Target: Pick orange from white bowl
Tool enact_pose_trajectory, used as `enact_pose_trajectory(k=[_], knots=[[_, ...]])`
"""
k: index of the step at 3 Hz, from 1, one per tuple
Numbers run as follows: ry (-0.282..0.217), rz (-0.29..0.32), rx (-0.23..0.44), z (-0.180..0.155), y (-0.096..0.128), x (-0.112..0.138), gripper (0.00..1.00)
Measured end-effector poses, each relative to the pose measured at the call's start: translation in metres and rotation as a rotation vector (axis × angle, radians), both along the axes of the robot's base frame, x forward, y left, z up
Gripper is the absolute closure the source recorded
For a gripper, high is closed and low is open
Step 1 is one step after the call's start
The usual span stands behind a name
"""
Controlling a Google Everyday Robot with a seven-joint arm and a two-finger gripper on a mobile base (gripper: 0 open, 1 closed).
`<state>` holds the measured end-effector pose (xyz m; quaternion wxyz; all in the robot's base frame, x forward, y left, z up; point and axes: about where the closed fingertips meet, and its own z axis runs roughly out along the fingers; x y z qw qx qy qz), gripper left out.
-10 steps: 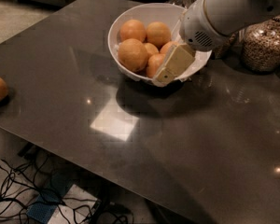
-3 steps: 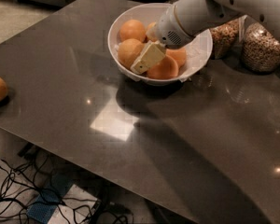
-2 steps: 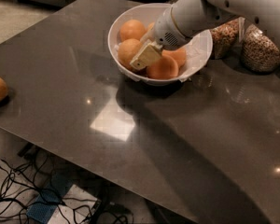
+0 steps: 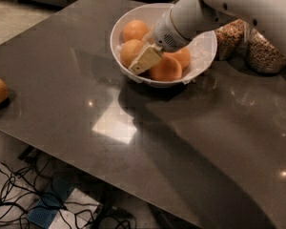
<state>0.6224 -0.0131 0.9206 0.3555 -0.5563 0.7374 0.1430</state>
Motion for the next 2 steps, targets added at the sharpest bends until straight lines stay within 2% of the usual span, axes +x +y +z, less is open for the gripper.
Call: enact_pose_trajectory(k=[1, 2], knots=[[0.002, 0.001, 0.0, -0.0002, 0.0019, 0.0007, 0.15], [0.003, 0.001, 0.001, -0.0004, 0.0032, 0.0011, 0.1]])
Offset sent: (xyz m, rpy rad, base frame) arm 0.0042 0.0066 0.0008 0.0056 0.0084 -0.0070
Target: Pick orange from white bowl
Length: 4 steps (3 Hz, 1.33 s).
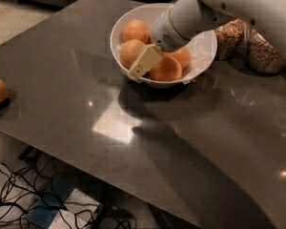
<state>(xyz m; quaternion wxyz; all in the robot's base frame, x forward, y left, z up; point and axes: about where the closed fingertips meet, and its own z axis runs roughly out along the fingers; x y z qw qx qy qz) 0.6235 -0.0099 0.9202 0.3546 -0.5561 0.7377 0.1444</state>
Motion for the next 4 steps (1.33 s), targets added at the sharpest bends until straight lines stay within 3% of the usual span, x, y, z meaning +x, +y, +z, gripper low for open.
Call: enact_pose_trajectory(k=[1, 2, 4], knots=[[0.014, 0.004, 0.003, -0.0032, 0.0063, 0.0009, 0.12], [0.044, 0.016, -0.002, -0.0109, 0.016, 0.0005, 0.2], [0.044, 0.017, -0.002, -0.0023, 0.016, 0.0005, 0.62]])
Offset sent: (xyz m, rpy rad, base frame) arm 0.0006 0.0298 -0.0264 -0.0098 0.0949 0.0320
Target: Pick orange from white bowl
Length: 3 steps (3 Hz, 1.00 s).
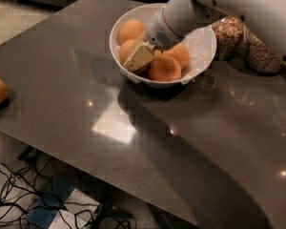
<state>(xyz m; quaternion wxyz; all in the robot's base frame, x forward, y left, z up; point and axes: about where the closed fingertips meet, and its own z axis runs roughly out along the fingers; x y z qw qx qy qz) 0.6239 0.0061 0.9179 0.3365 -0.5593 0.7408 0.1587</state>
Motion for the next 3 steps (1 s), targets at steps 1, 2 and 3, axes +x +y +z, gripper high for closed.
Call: enact_pose_trajectory(k=[1, 2, 3], knots=[[0.023, -0.009, 0.007, -0.0011, -0.0008, 0.001, 0.85], [0.023, -0.009, 0.007, -0.0011, -0.0008, 0.001, 1.0], [0.023, -0.009, 0.007, -0.0011, -0.0008, 0.001, 1.0]])
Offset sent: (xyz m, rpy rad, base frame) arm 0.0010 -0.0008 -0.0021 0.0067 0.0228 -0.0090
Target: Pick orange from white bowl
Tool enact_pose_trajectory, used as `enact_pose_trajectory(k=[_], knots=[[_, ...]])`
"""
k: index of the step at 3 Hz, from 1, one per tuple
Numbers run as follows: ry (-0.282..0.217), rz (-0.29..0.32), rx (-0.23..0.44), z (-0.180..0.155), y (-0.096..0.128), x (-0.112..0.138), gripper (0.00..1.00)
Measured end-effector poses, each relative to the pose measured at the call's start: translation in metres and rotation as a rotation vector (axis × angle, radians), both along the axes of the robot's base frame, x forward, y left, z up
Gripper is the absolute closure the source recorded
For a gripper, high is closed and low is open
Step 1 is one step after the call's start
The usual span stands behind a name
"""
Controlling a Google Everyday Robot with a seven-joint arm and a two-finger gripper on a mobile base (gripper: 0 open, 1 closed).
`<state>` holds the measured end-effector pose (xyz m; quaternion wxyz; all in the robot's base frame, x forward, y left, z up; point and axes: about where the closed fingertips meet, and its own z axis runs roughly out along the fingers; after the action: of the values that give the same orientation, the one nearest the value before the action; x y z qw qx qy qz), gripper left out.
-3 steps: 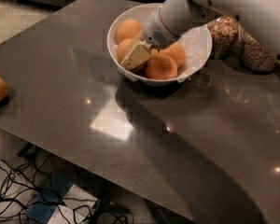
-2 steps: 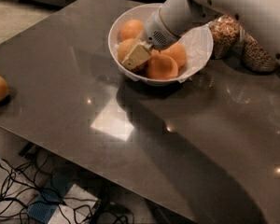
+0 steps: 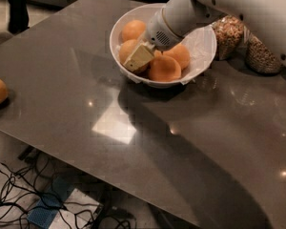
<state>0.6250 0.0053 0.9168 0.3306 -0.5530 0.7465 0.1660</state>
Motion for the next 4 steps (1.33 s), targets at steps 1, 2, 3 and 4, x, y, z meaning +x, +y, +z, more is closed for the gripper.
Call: enact_pose_trajectory(k=[1, 2, 3, 4], knots=[[0.0, 0.014, 0.043, 0.008, -0.002, -0.002, 1.0], [-0.046, 0.017, 0.115, 0.043, -0.014, -0.005, 1.0], [-0.12, 0.005, 0.164, 0.087, -0.03, -0.007, 1.0], [-0.201, -0.033, 0.164, 0.117, -0.051, -0.001, 1.0]])
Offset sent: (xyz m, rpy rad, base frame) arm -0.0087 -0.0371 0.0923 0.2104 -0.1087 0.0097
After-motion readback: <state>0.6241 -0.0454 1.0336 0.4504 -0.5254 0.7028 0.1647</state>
